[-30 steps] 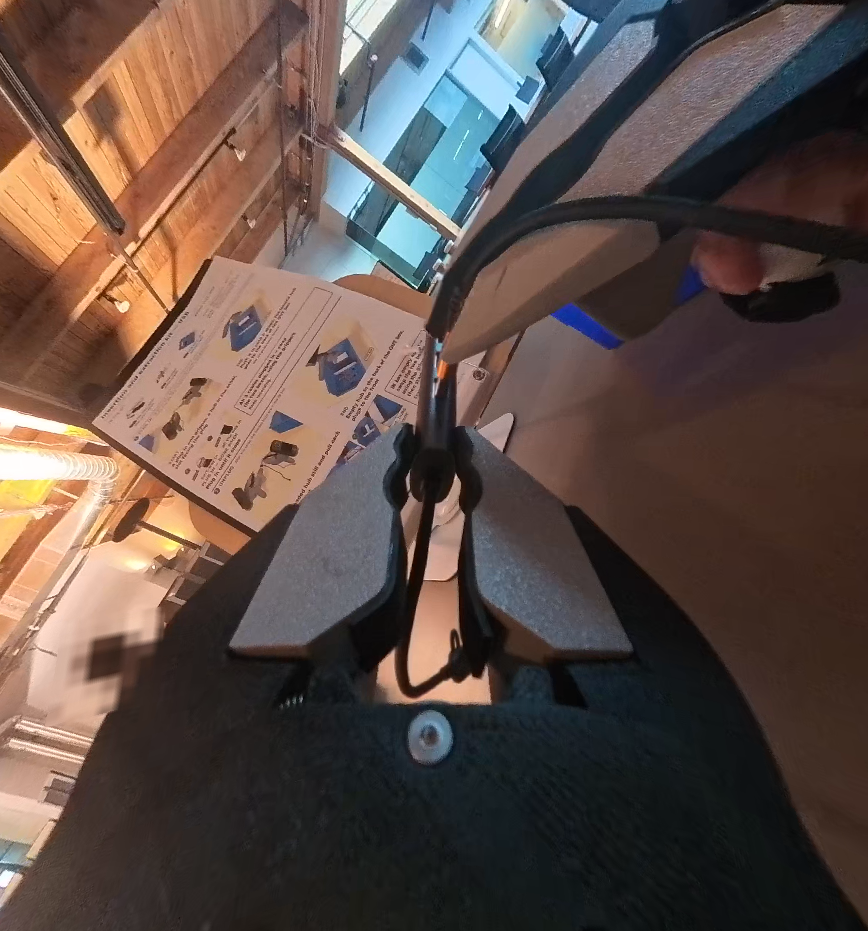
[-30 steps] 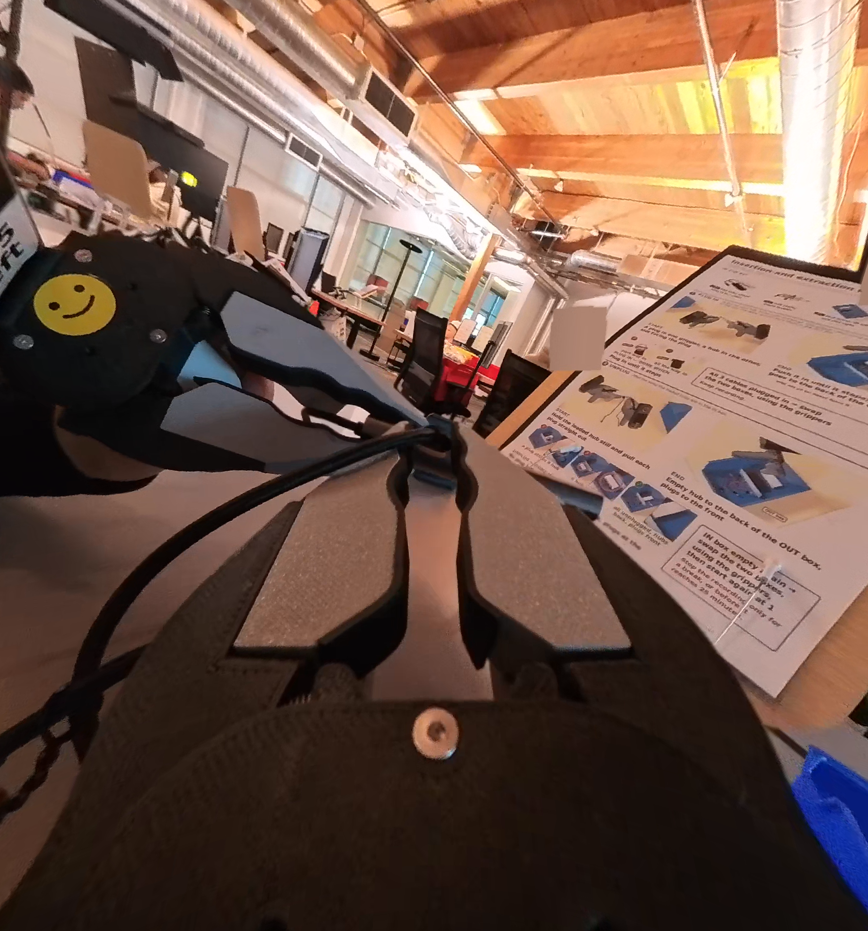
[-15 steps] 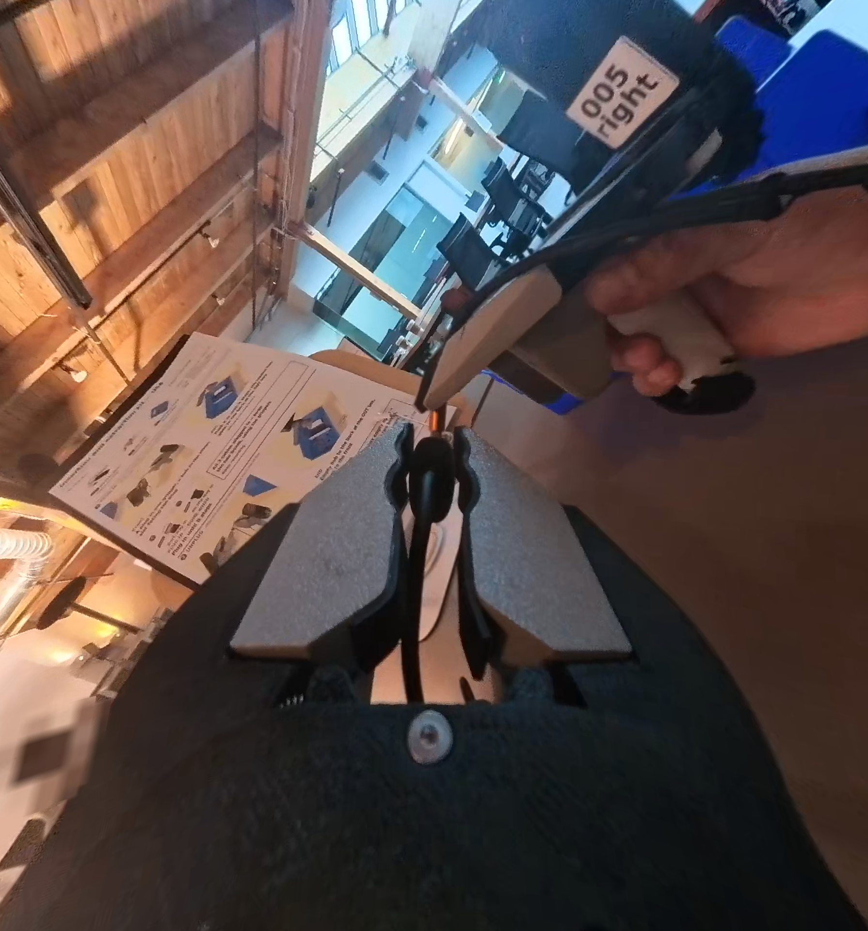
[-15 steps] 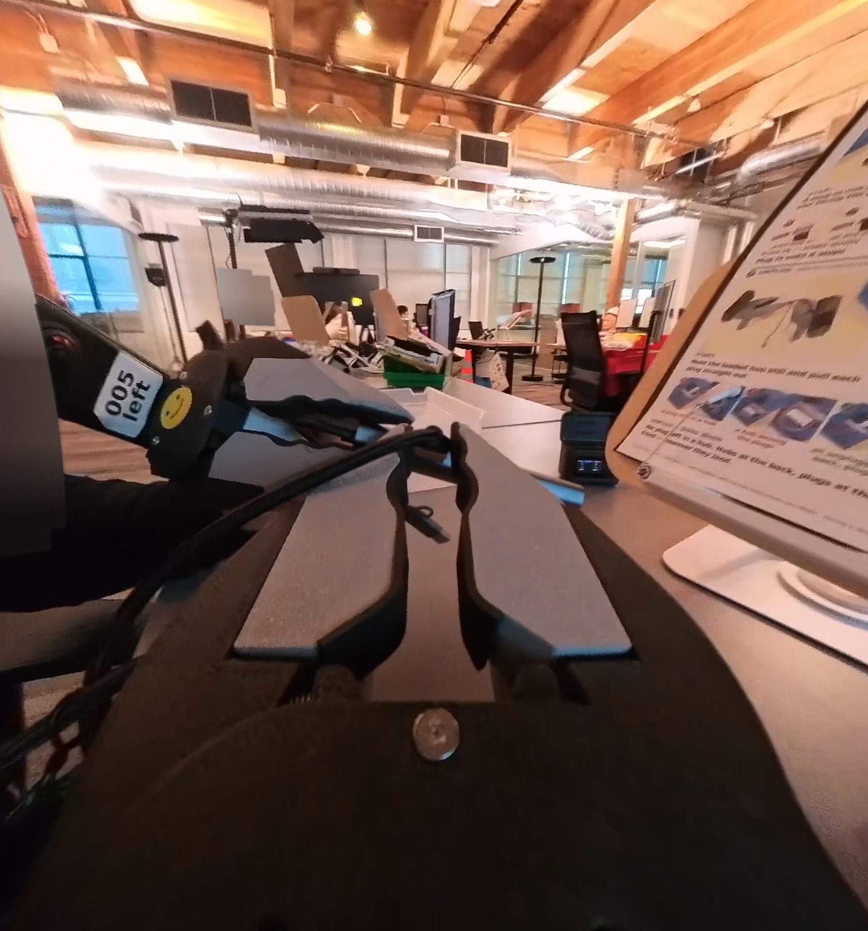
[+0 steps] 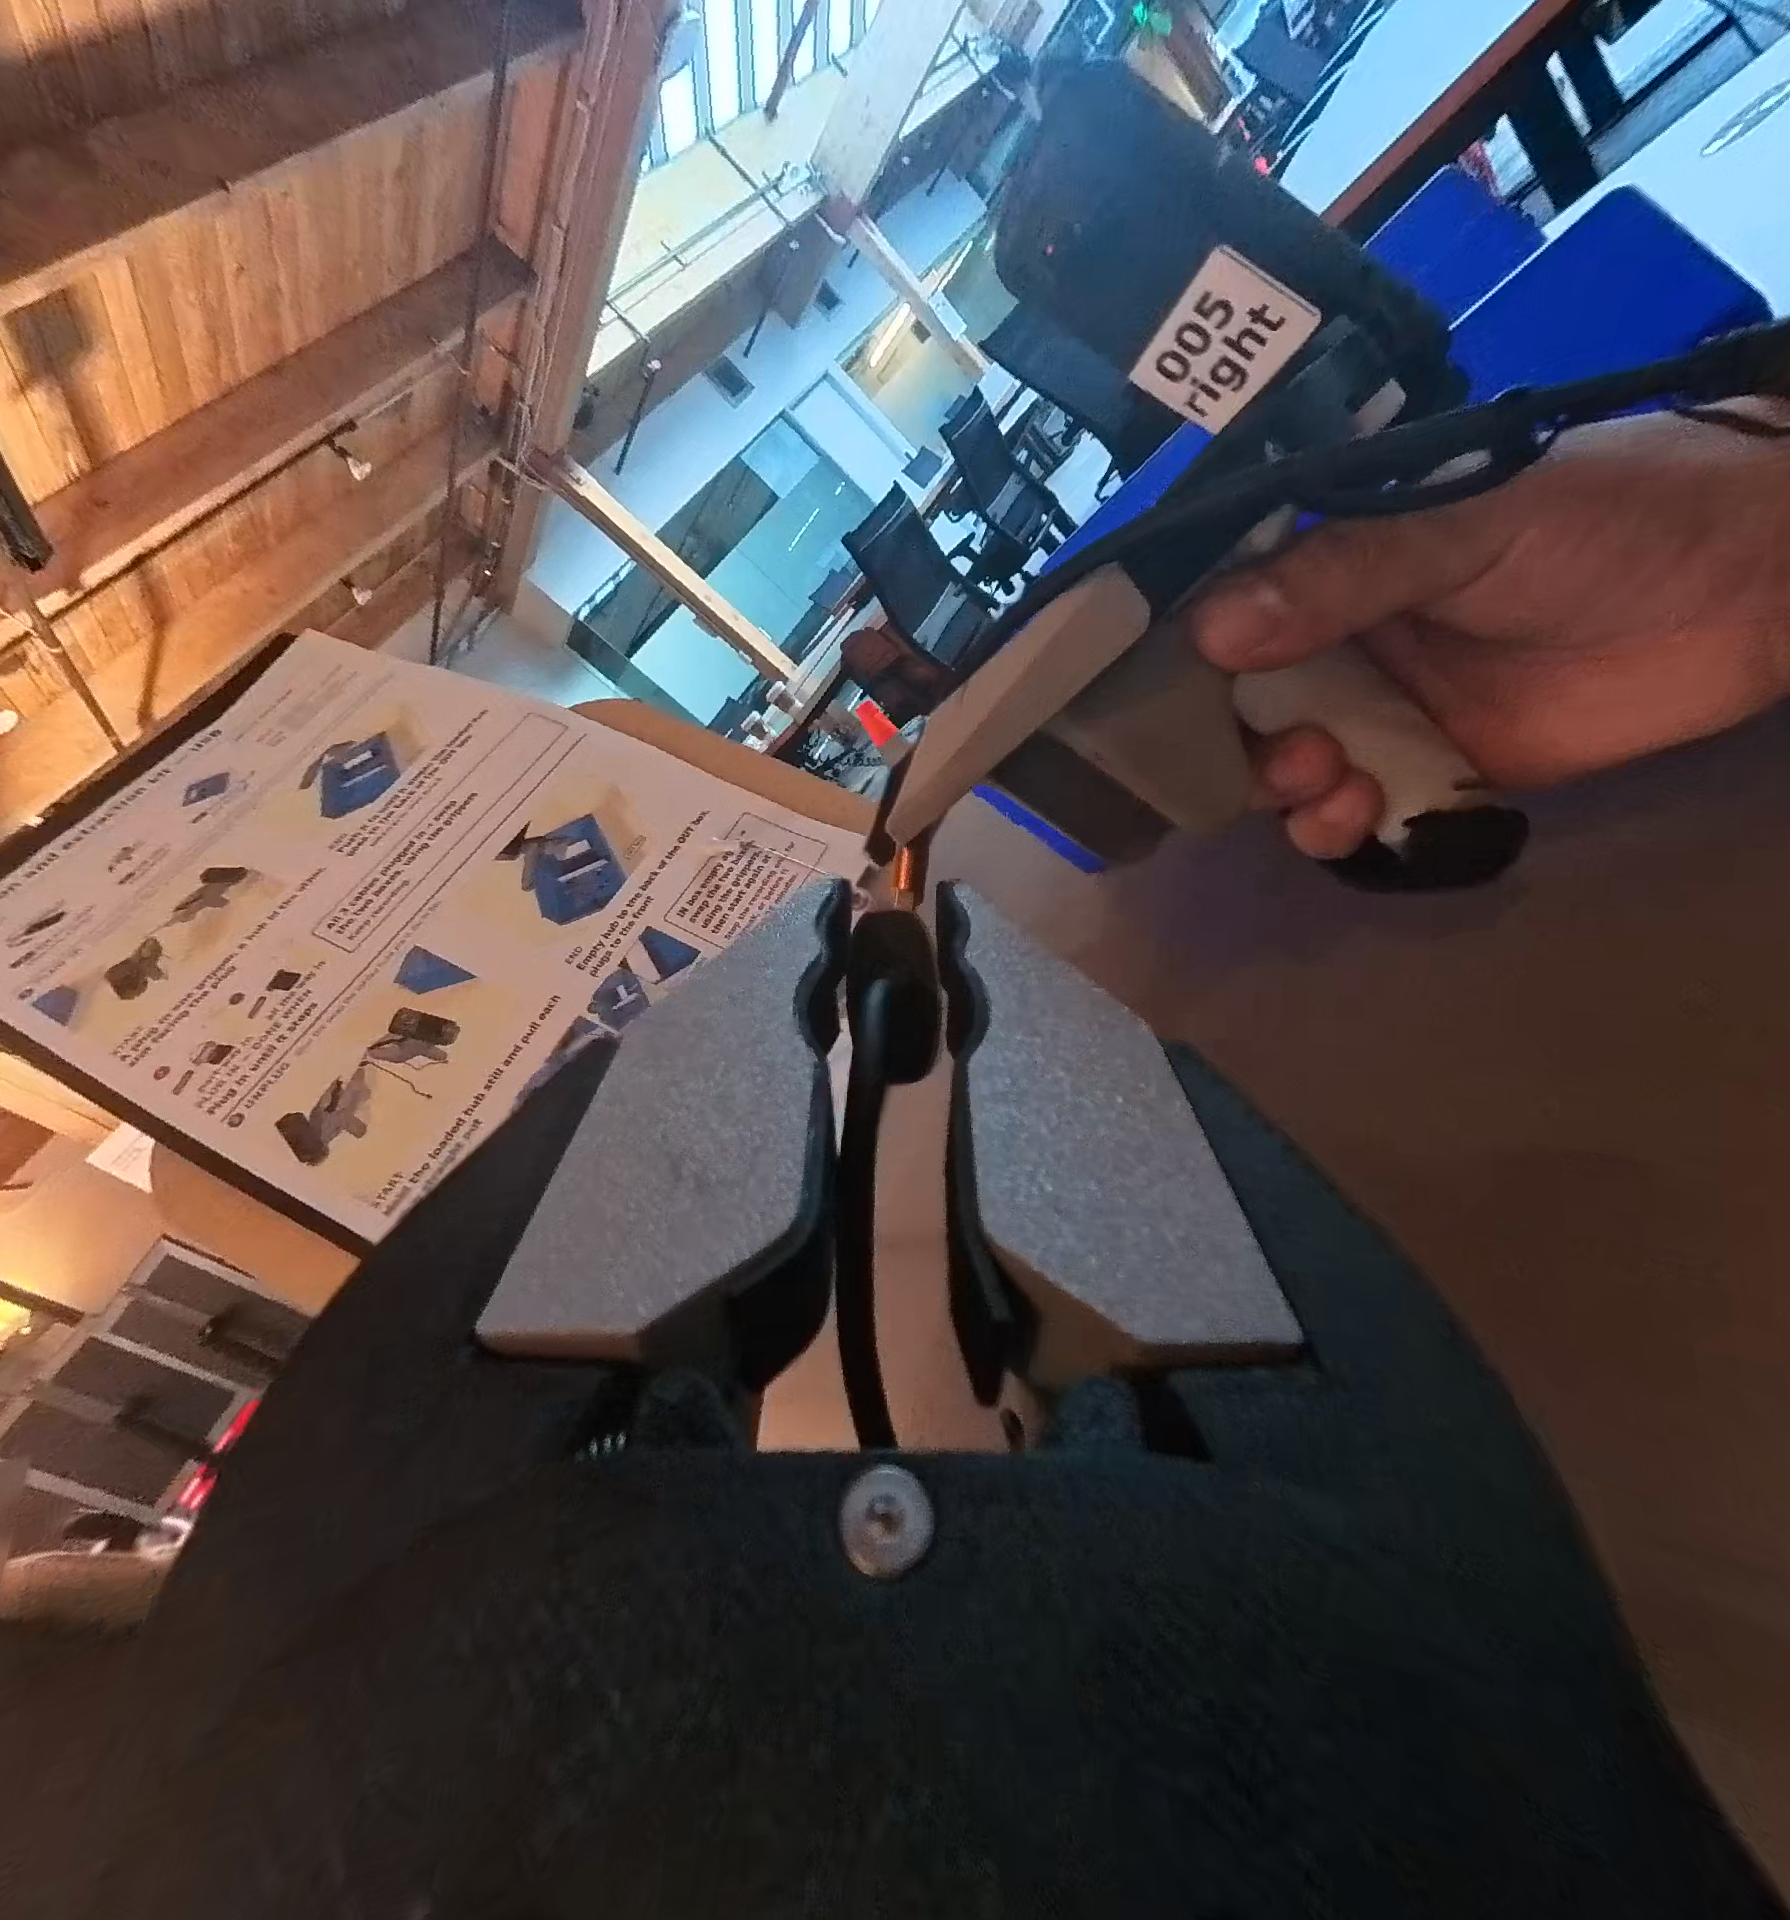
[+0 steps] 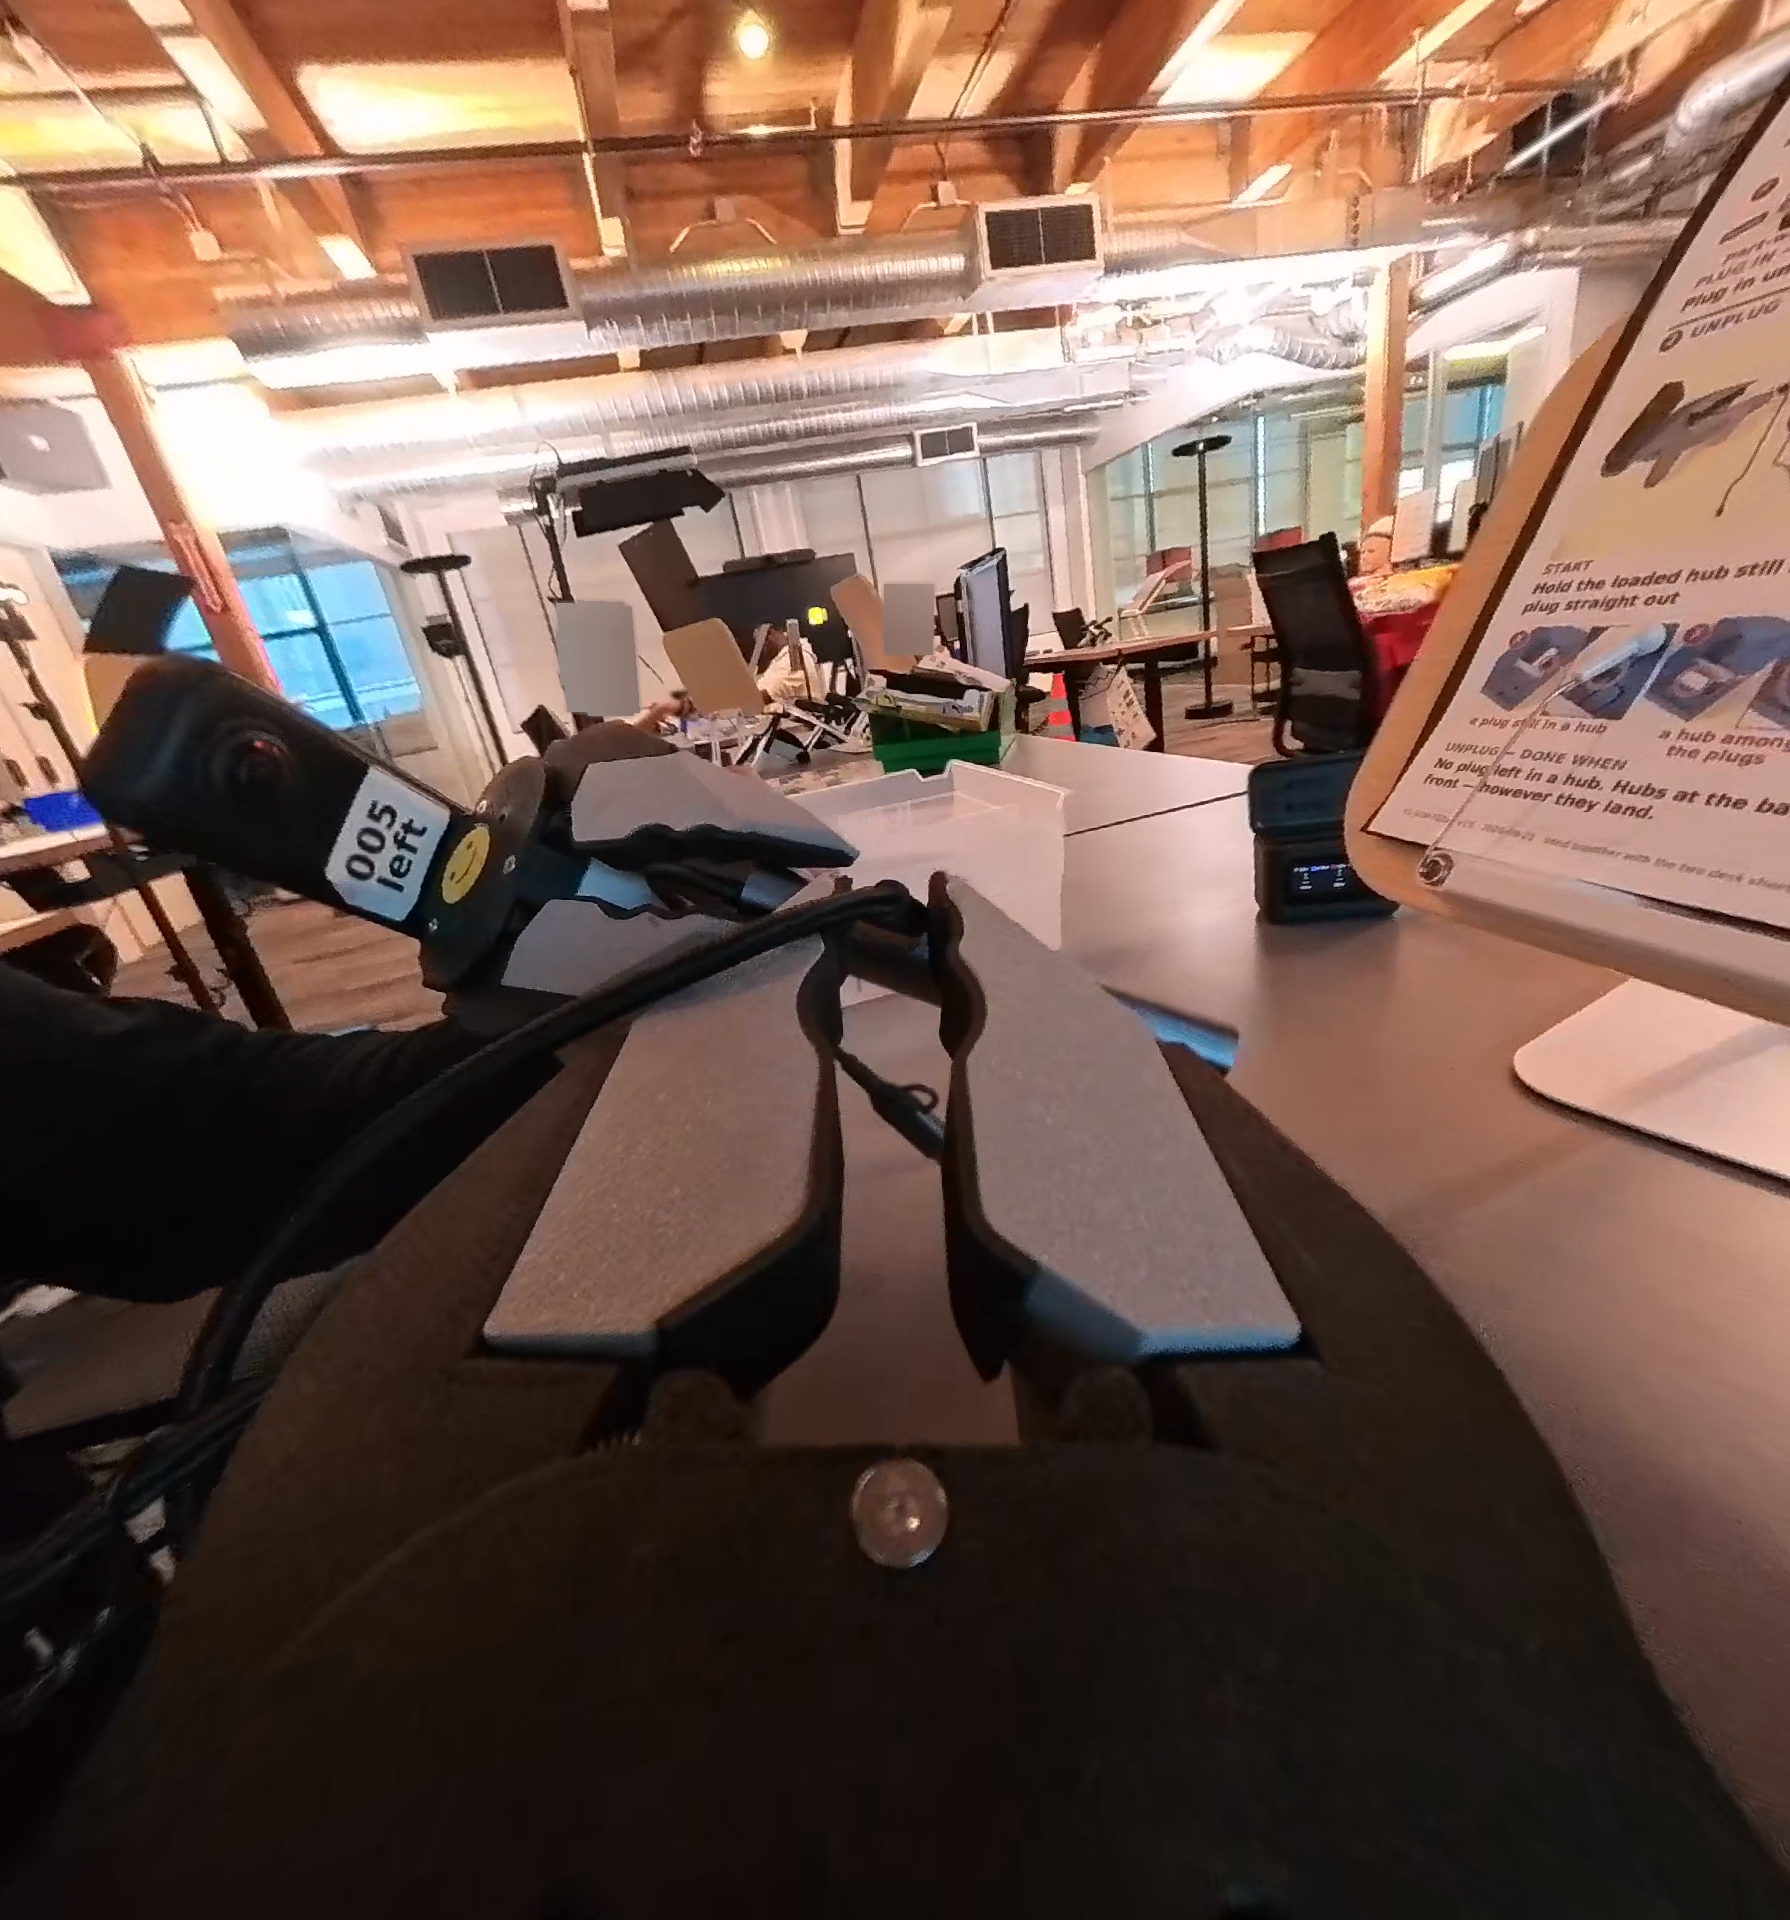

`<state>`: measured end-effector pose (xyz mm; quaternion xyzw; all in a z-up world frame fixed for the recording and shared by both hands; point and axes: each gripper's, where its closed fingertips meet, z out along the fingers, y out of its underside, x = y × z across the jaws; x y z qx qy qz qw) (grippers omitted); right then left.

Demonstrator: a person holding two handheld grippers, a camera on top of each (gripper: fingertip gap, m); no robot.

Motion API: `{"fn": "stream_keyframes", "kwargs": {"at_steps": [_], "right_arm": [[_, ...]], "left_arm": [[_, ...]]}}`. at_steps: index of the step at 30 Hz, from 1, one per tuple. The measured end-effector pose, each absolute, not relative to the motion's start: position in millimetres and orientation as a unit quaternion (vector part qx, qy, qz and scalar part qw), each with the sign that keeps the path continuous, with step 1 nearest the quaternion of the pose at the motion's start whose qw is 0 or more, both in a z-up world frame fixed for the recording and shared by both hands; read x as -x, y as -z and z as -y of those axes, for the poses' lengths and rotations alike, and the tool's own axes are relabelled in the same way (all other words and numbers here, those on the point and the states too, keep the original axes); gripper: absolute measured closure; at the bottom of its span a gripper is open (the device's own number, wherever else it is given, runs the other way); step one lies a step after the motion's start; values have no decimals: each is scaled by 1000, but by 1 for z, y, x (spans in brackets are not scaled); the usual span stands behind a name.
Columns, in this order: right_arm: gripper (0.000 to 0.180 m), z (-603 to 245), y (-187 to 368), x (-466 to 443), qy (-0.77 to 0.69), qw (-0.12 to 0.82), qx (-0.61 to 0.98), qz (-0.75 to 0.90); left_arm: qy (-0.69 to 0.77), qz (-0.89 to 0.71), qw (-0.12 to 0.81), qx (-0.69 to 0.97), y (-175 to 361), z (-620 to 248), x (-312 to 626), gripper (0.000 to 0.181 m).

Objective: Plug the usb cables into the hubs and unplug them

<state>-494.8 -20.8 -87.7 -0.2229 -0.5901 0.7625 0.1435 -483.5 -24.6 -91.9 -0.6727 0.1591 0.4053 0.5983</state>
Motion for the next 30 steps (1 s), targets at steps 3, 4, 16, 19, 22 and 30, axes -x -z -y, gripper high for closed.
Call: {"fn": "stream_keyframes", "kwargs": {"at_steps": [3,4,16,19,22,30], "right_arm": [[169,25,92,493,-751,149,219,605],[169,28,94,494,-742,158,217,614],[169,27,96,491,-746,139,221,613],[169,27,96,490,-746,139,220,614],[169,27,97,491,-744,136,222,615],[169,31,92,484,-765,101,208,601]], "left_arm": [[-399,-165,601,672,95,22,482,169],[-399,-169,599,673,97,21,481,170],[-390,-169,606,673,97,20,478,172],[-394,-171,608,668,97,21,478,170],[-390,-173,604,673,99,22,479,171],[-416,-195,593,661,93,25,471,172]]}}
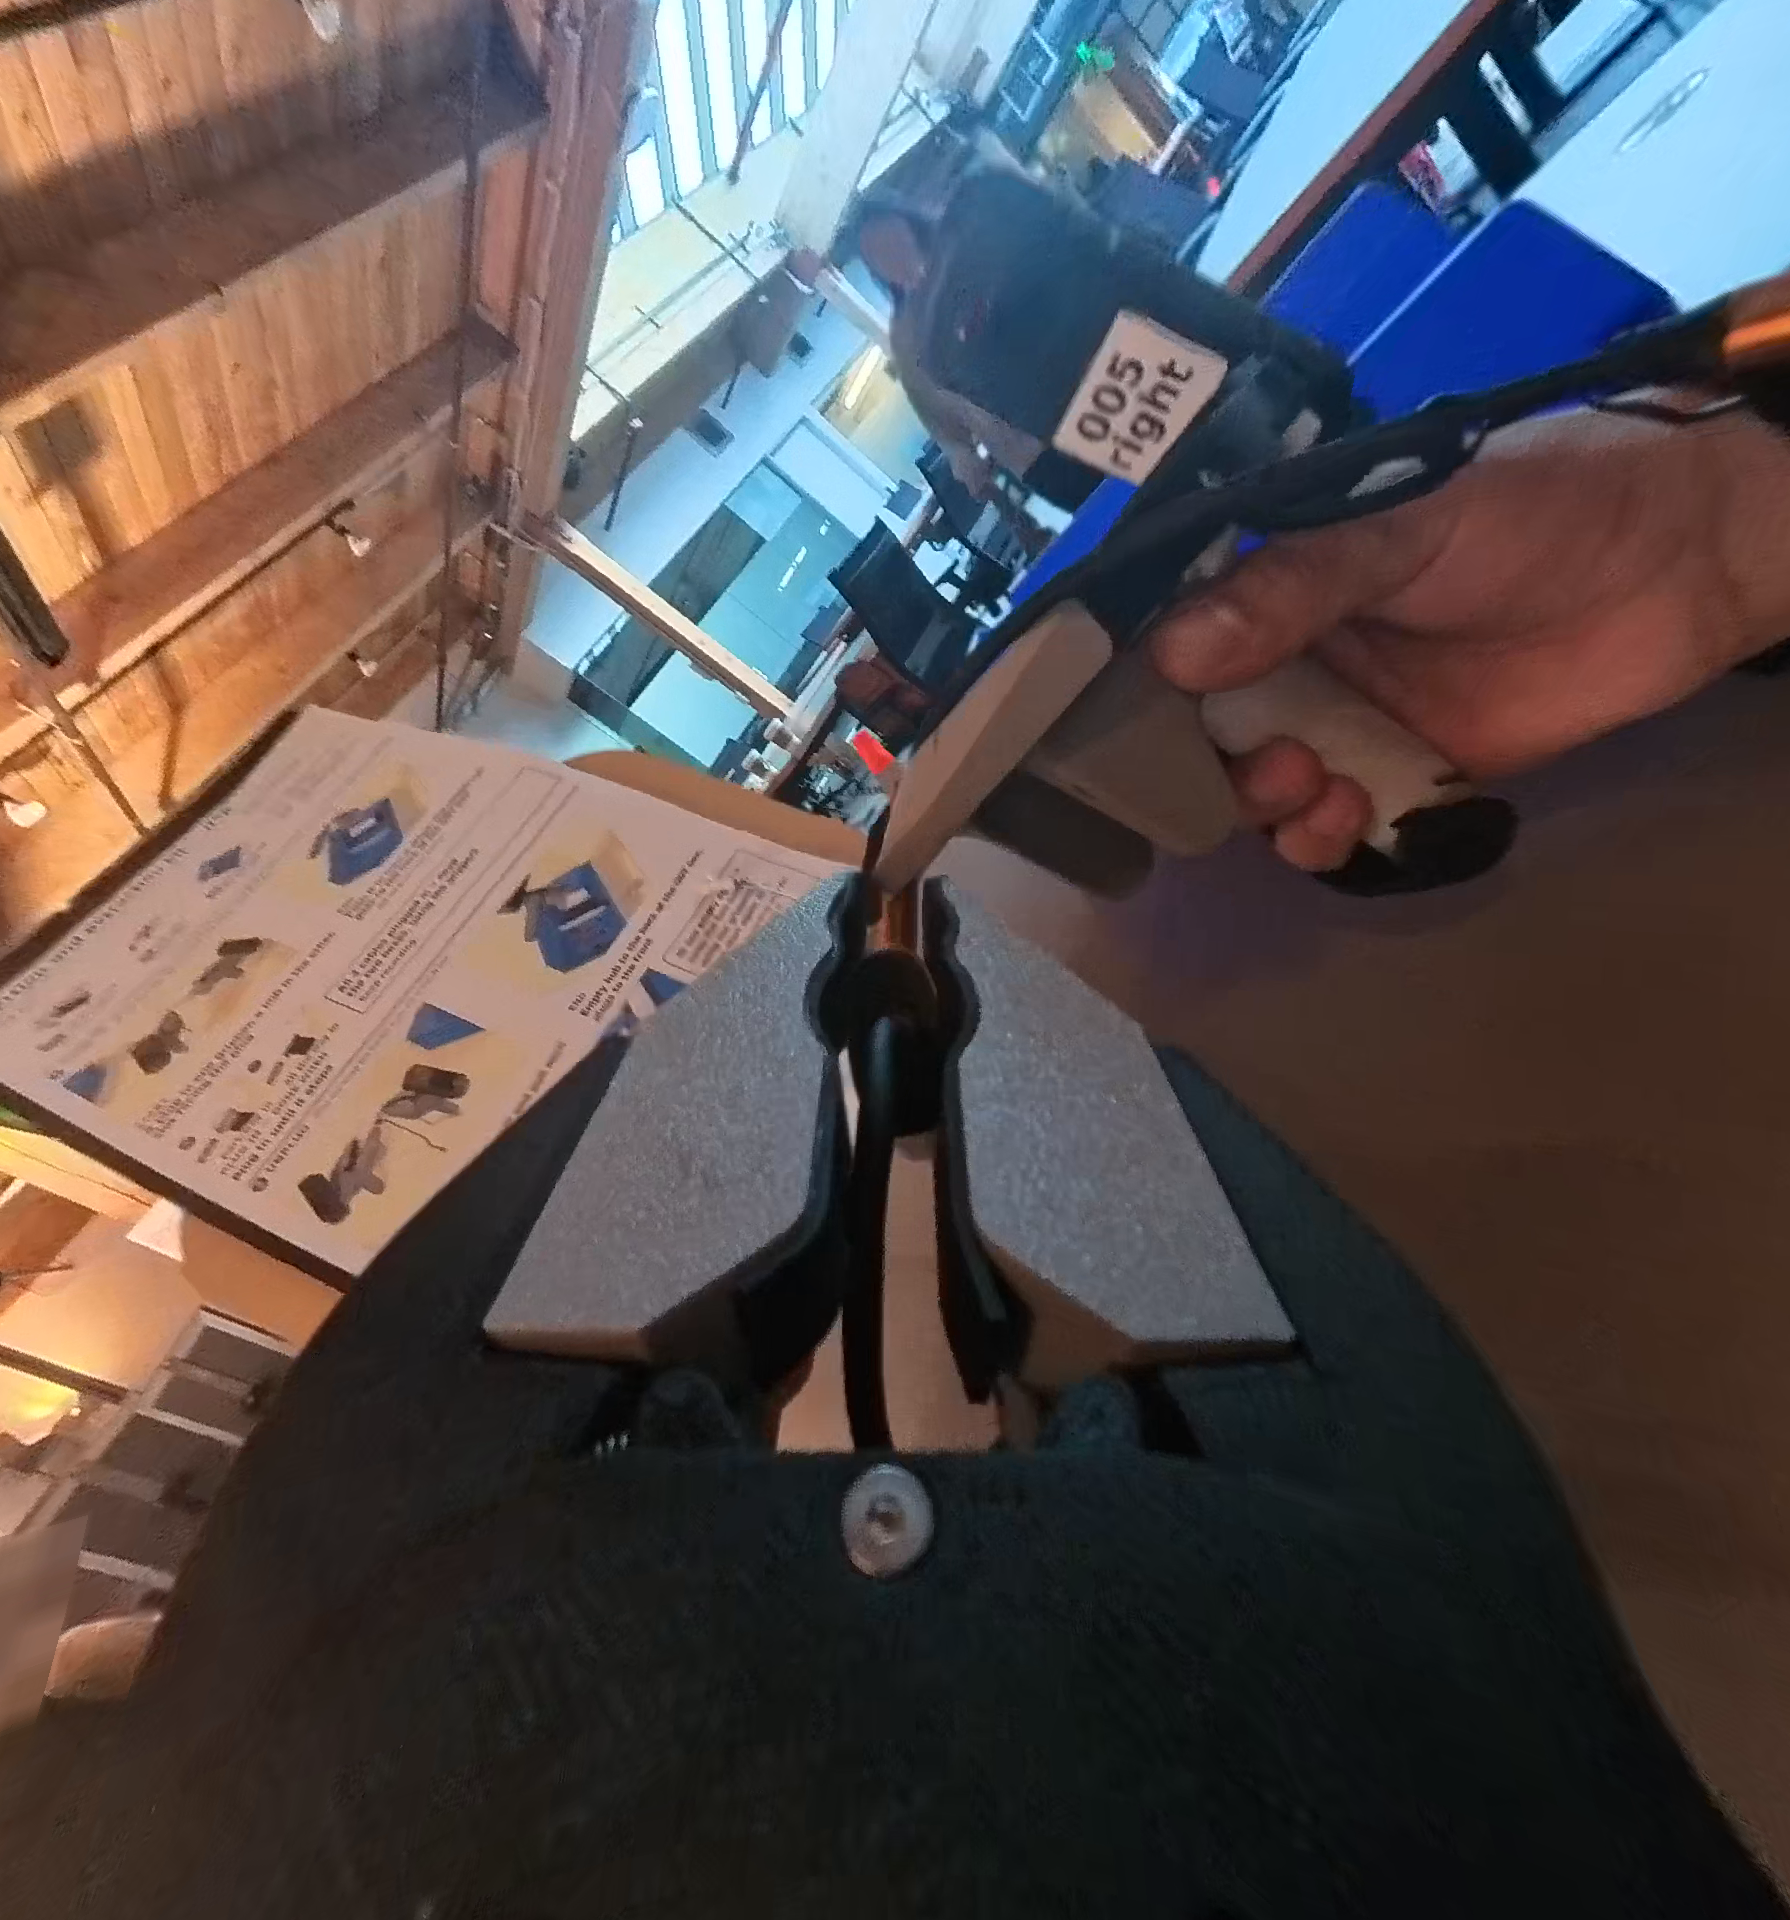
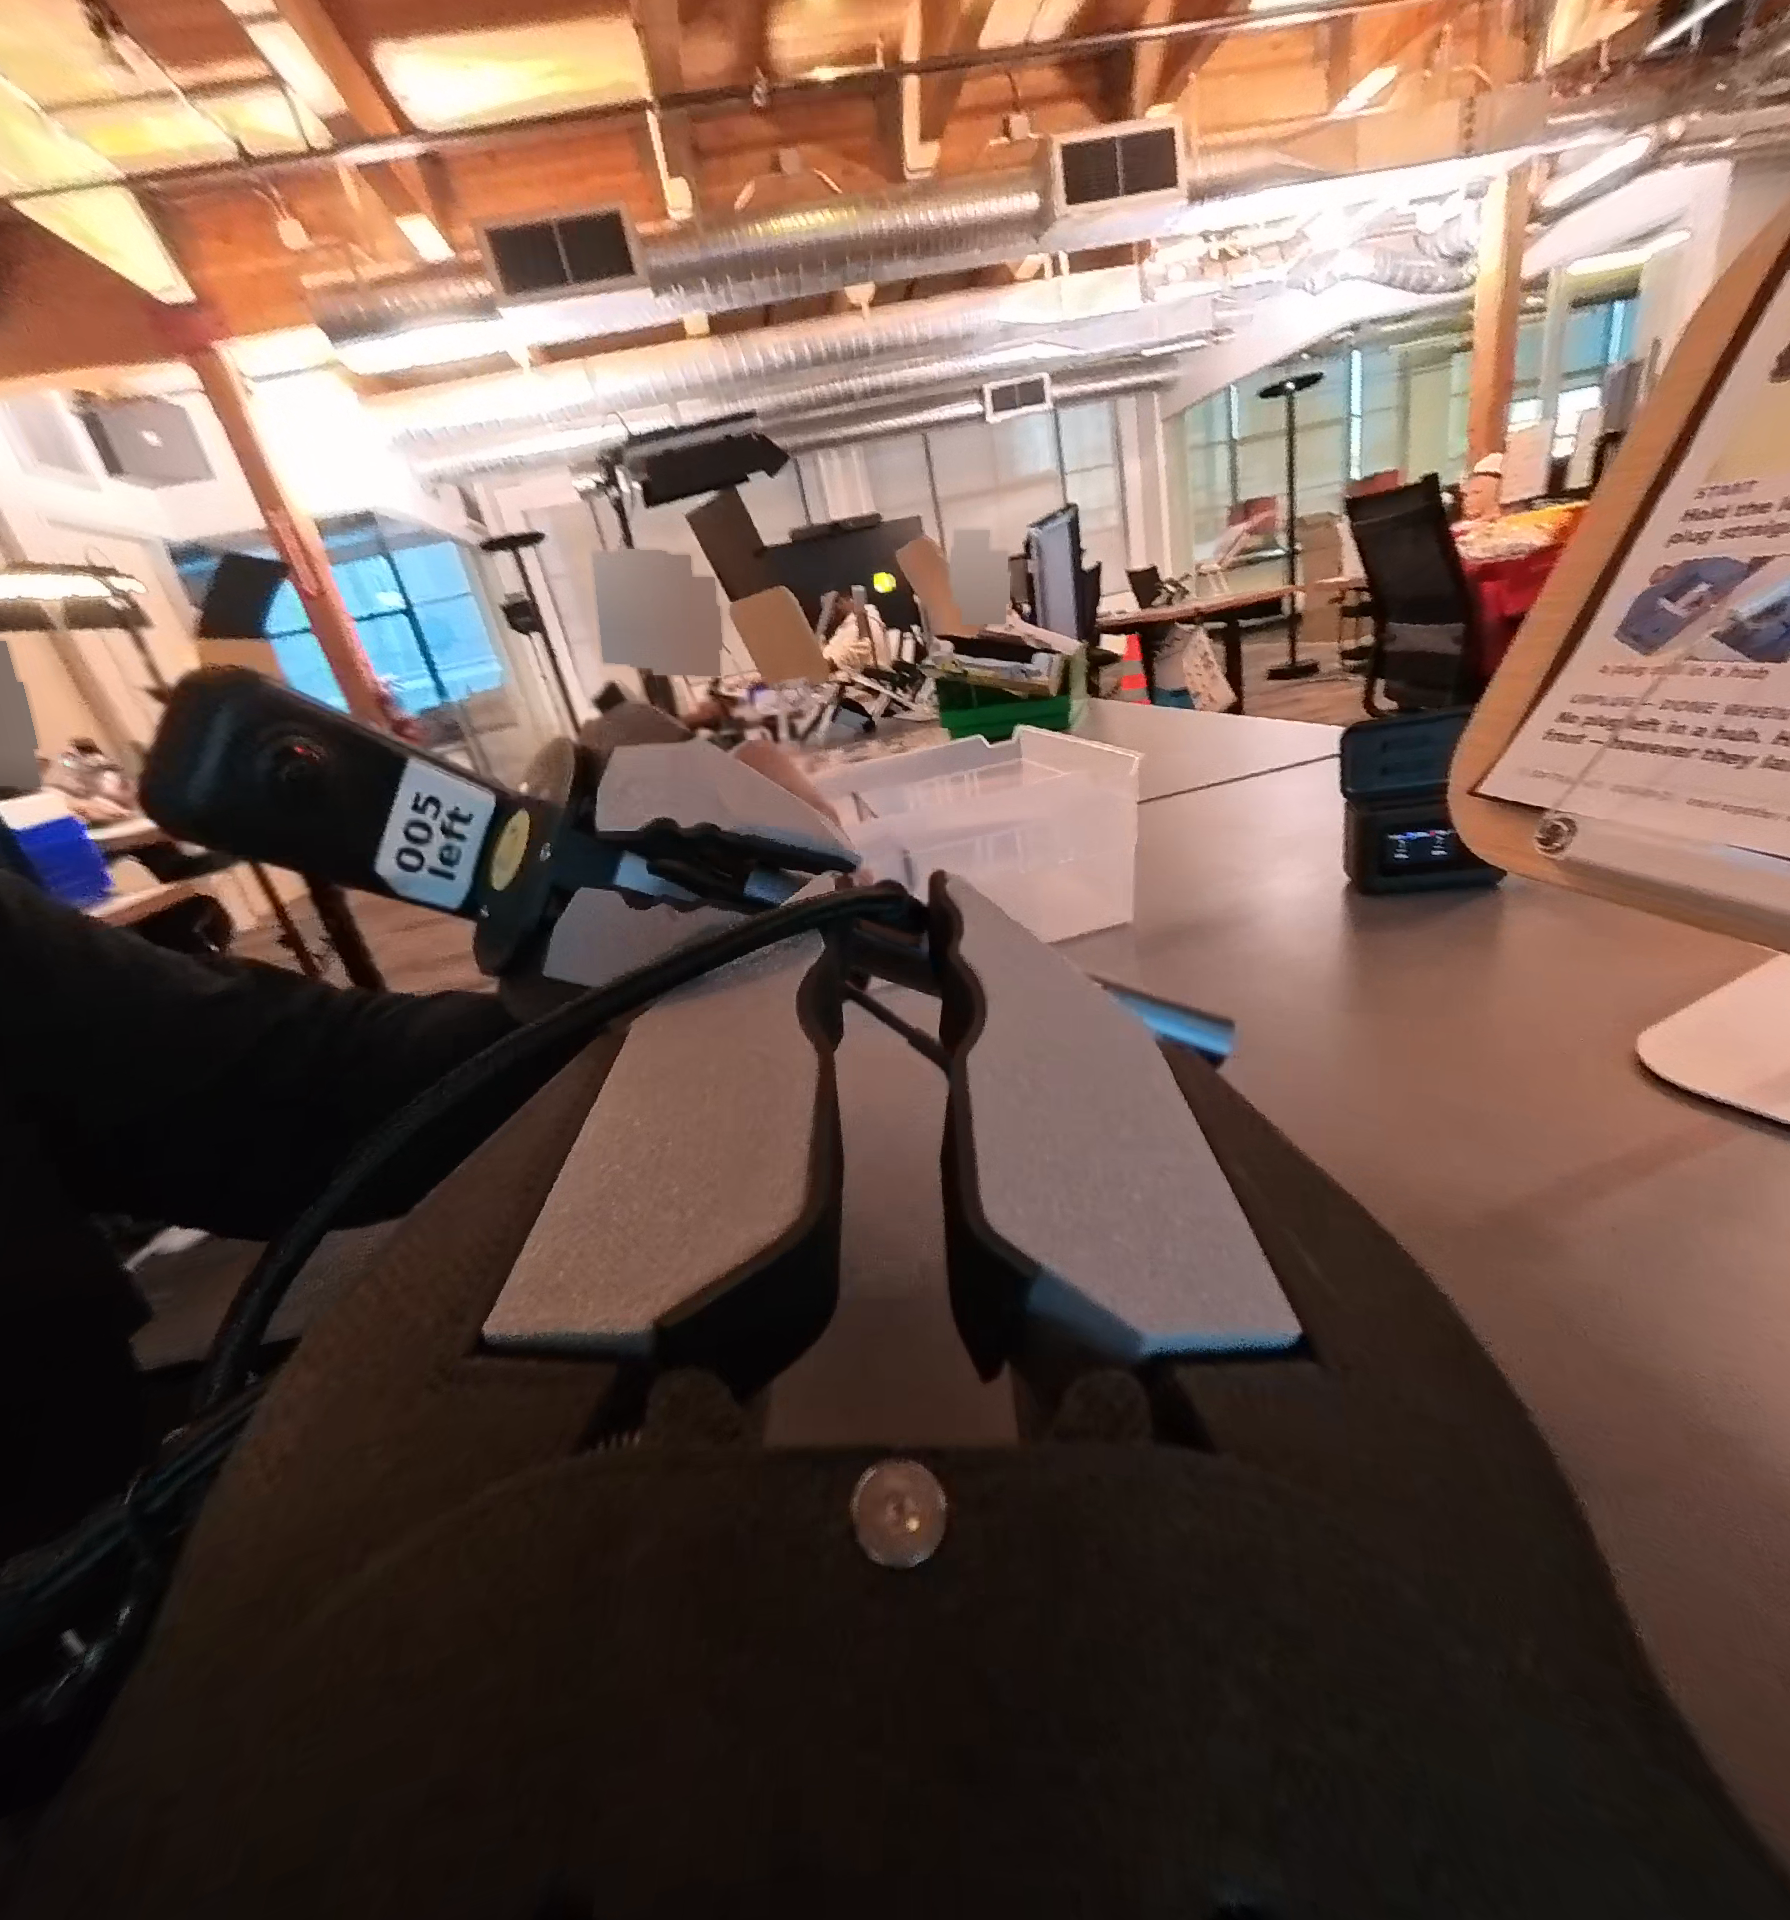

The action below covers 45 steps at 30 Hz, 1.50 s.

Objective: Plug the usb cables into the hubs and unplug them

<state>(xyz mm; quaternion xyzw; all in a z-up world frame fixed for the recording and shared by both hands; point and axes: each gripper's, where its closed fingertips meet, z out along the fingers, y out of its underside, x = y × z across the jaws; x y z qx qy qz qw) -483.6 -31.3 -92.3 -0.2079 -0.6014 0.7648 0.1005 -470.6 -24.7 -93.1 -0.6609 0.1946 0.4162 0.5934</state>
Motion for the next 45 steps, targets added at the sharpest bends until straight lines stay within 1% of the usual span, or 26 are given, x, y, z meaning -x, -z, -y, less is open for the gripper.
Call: {"fn": "stream_keyframes", "kwargs": {"at_steps": [5,11,12,13,14,15,16,19,22,30,38,45], "right_arm": [[168,33,90,477,-767,77,205,604],[168,33,94,472,-773,2,212,598],[168,35,96,471,-772,-18,212,599],[168,40,101,468,-765,-48,210,607],[168,49,109,463,-751,-86,205,622],[168,58,114,458,-744,-122,199,626],[168,63,113,457,-749,-138,199,617],[168,61,107,463,-763,-141,199,599],[168,58,109,467,-764,-157,211,588],[168,49,104,473,-780,-161,225,561],[168,48,109,478,-777,-165,240,558],[168,49,114,481,-773,-186,253,551]], "left_arm": [[-437,-204,600,639,88,23,462,173],[-422,-224,602,640,91,21,456,175],[-415,-234,603,639,92,20,452,175],[-399,-258,607,637,95,17,443,181],[-389,-258,626,624,91,16,434,181],[-384,-265,628,623,90,12,429,181],[-405,-261,620,619,87,12,433,181],[-387,-259,637,614,82,14,435,181],[-365,-270,640,620,90,11,432,181],[-374,-247,668,595,83,14,438,181],[-368,-233,674,597,86,14,443,180],[-346,-205,665,629,89,14,449,161]]}}
